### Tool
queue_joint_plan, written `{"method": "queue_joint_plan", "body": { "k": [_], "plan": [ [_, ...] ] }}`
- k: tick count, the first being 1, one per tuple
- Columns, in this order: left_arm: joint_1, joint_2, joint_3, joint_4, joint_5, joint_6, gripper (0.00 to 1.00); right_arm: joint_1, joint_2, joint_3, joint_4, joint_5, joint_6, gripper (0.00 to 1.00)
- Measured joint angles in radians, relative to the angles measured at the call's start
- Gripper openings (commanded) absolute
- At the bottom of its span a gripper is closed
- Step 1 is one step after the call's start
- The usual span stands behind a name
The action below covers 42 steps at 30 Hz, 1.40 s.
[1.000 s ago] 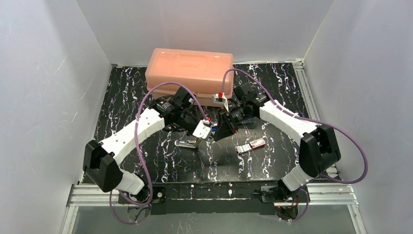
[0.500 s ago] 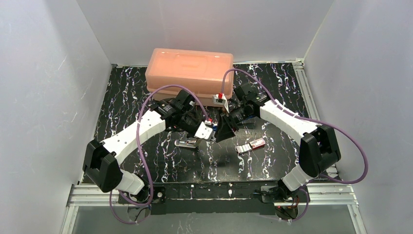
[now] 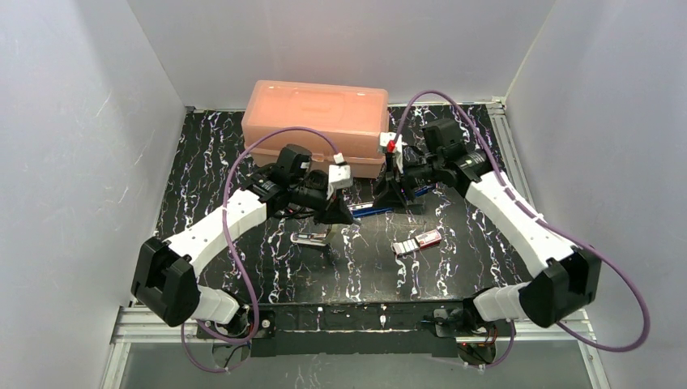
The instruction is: Load the staples into the stapler
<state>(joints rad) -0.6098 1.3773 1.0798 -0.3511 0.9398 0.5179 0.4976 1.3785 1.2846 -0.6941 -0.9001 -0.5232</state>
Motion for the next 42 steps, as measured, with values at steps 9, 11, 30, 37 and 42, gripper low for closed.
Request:
{"method": "queue_joint_plan", "body": {
  "k": [9,11,30,37,42],
  "plan": [
    [0.069,0.011,-0.040,0.333,0.011,-0.803,0.00,0.000,-0.073,0.019,0.045,0.107,-0.046,0.51],
    [0.082,0.026,-0.033,0.369,0.011,-0.926,0.00,0.000,-0.073,0.030,0.042,0.128,-0.066,0.52],
    [0.085,0.169,0.015,0.558,0.056,-1.566,0.00,0.008,-0.075,0.042,0.011,0.220,-0.183,0.52],
    [0.085,0.198,0.003,0.628,0.055,-1.664,0.00,0.008,-0.074,0.042,0.008,0.209,-0.185,0.49],
    [0.085,0.200,-0.008,0.659,0.055,-1.695,0.00,0.008,-0.074,0.042,0.009,0.187,-0.182,0.47]
  ]
}}
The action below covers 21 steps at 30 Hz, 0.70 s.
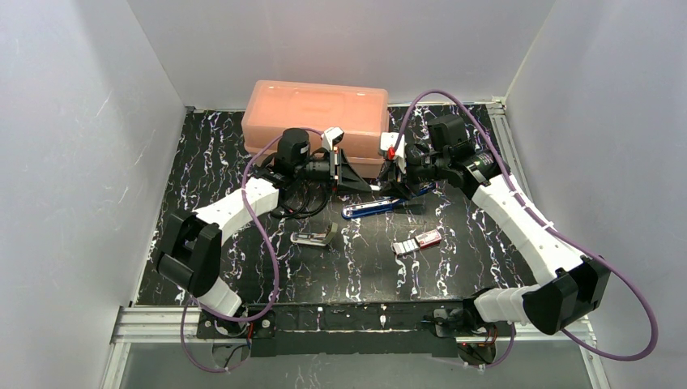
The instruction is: Load the staples into the stapler
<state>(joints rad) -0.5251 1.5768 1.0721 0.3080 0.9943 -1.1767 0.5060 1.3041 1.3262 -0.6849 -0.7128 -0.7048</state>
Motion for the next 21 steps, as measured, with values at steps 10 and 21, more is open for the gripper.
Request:
{"method": "queue_joint_plan", "body": {
  "k": [10,21],
  "plan": [
    [0.000,0.000,-0.003,0.058,0.000,-0.040,0.00,0.000,0.011,-0.001,0.020,-0.023,0.029,0.42],
    [0.000,0.000,-0.016,0.072,0.001,-0.055,0.00,0.000,0.024,-0.002,0.034,-0.023,0.051,0.27]
  ]
}}
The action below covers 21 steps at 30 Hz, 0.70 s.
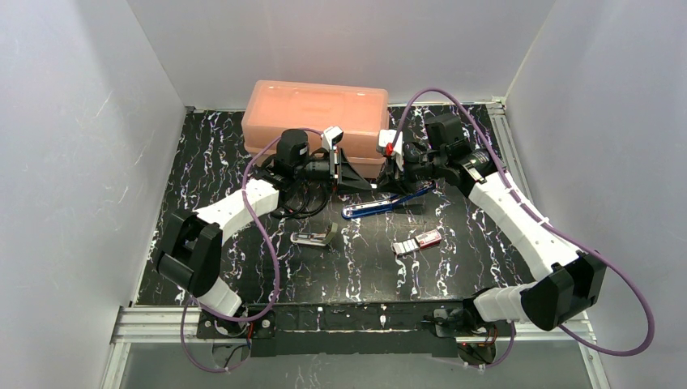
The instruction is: Load the staples into the stapler
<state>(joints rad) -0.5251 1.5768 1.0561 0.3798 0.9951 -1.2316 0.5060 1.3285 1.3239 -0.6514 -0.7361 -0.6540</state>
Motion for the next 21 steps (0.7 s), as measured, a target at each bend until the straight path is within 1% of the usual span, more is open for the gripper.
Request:
{"method": "queue_joint_plan", "body": {
  "k": [7,9,13,15,18,21],
  "plan": [
    [0.000,0.000,-0.001,0.008,-0.001,0.000,0.00,0.000,0.000,0.000,0.002,0.000,0.003,0.19],
    [0.000,0.000,-0.002,0.010,-0.001,0.000,0.08,0.000,0.000,0.000,0.003,0.000,0.003,0.17],
    [0.001,0.000,-0.003,0.010,-0.003,0.003,0.34,0.000,0.000,-0.004,0.007,0.001,0.003,0.16],
    [0.007,0.000,-0.006,0.016,-0.006,0.014,0.44,0.000,0.001,-0.011,0.011,0.004,0.004,0.15],
    [0.019,-0.004,-0.031,0.023,-0.015,0.056,0.54,0.000,0.003,-0.013,0.014,0.016,0.003,0.15],
    [0.050,-0.021,-0.072,0.014,-0.026,0.120,0.58,0.000,0.006,-0.016,0.024,0.028,0.001,0.14]
  ]
}}
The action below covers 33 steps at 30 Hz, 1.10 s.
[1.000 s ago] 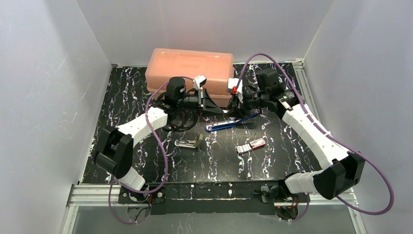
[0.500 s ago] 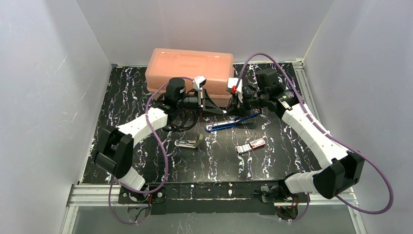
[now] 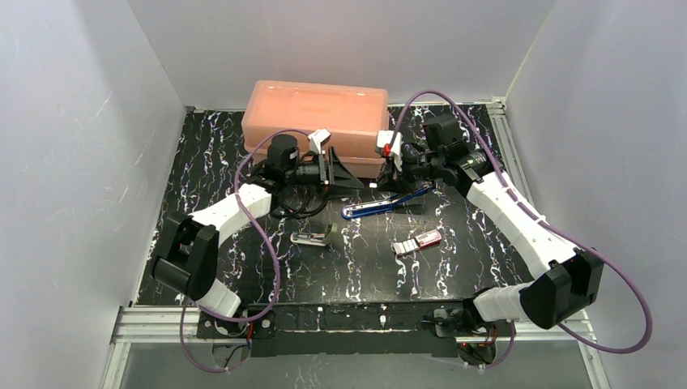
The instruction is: Load the staples into the stapler
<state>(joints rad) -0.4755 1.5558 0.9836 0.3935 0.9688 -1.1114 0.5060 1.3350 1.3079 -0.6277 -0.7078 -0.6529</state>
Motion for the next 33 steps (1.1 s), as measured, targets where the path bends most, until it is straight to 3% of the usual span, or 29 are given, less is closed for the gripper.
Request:
{"method": "queue_joint_plan", "body": {
  "k": [7,16,22,33],
  "plan": [
    [0.109,-0.109,-0.020,-0.119,-0.018,0.229,0.70,0.003,0.083,-0.003,-0.003,0.052,-0.053,0.14],
    [0.293,-0.243,0.051,-0.411,-0.061,0.526,0.84,0.022,0.303,0.037,-0.068,0.129,-0.201,0.14],
    [0.418,-0.269,0.059,-0.511,-0.079,0.596,0.94,0.040,0.446,0.139,-0.124,0.153,-0.306,0.14],
    [0.554,-0.337,0.060,-0.559,-0.096,0.637,0.98,0.080,0.637,0.295,-0.210,0.169,-0.428,0.13]
  ]
}}
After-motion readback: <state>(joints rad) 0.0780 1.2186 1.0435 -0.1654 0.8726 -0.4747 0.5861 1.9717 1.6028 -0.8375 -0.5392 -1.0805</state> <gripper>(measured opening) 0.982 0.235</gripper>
